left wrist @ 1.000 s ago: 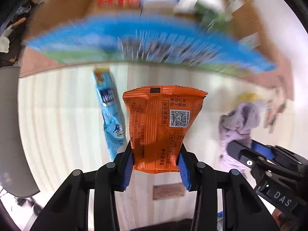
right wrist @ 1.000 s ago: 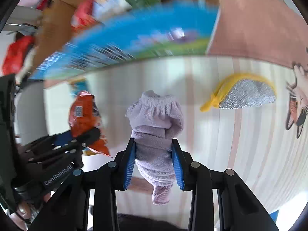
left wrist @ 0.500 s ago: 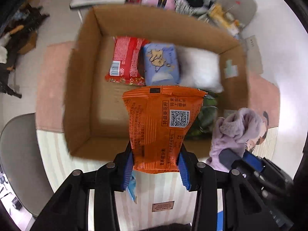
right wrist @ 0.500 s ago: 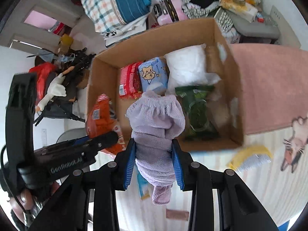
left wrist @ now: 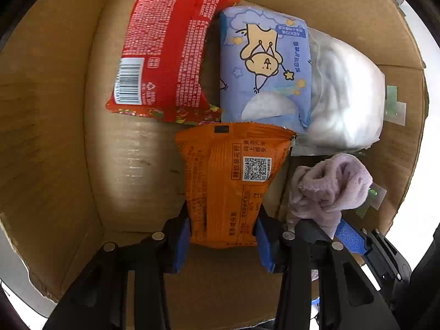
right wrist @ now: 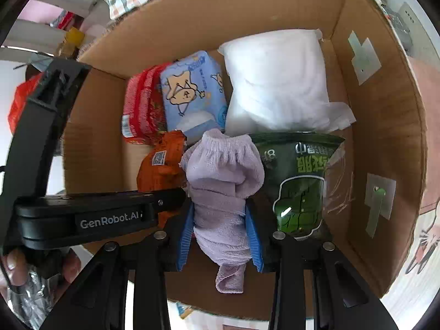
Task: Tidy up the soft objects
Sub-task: 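Place the lavender cloth in the box with the right tool while the left releases the orange bag, then grasp the yellow-silver sponge with the right tool while the left tool grasps the blue tube snack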
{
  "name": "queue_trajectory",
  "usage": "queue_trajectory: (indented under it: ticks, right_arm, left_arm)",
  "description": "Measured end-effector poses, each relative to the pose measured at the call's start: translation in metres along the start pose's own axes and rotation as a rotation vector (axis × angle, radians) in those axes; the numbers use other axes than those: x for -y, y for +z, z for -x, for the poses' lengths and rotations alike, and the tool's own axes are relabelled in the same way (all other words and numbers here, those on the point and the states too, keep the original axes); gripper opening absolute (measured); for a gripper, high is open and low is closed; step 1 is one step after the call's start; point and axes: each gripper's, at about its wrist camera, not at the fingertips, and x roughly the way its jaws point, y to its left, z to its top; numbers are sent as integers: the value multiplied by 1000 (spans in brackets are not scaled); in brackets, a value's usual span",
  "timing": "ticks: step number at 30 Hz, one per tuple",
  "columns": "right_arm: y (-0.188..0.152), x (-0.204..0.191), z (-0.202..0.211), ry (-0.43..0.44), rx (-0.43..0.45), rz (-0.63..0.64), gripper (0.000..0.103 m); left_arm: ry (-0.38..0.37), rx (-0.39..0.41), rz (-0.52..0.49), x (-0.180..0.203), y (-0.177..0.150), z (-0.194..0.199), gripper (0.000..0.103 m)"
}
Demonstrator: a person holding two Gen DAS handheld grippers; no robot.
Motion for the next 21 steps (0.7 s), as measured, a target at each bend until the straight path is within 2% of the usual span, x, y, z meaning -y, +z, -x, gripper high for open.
queue_trajectory:
  ticks: [3,4,5,7,9,12,13,14,16,18,21]
  right_arm:
    - [3,-3,-5,14,-35,11,44]
    - [2,-4,-3,12,-42,17,49]
    - [1,-6,1,0,-40,31,62]
    - [-4,-10,13,-28,-25,55,78]
    - [-7,-11,27,-49,-4,62,78]
    - [-14,-10,45,-101,19,66,78]
    - [-16,-9,51,-120,28,71,80]
    - [-19,-8,55,-145,34,73,87]
    - [-21,-7,63,-179,53,85,95]
    - [-28,-11,70,-230,80,106,96]
    - [-39,-19,82,-251,109,119,103]
  left_arm:
    - [-2,-6,1,0,-2,6,40]
    - [4,-9,-6,2,0,9,40]
    - [10,-9,-19,4,0,14,41]
    - [17,13,-38,7,-7,29,51]
    - [34,69,-48,8,-15,50,66]
    - [51,157,-56,11,-31,77,81]
    - [61,186,-56,12,-37,85,85]
    - [72,220,-52,12,-46,93,93]
    - [82,274,-45,12,-58,102,95]
    - [109,320,-44,13,-73,108,96]
    - [135,376,-43,9,-89,108,97]
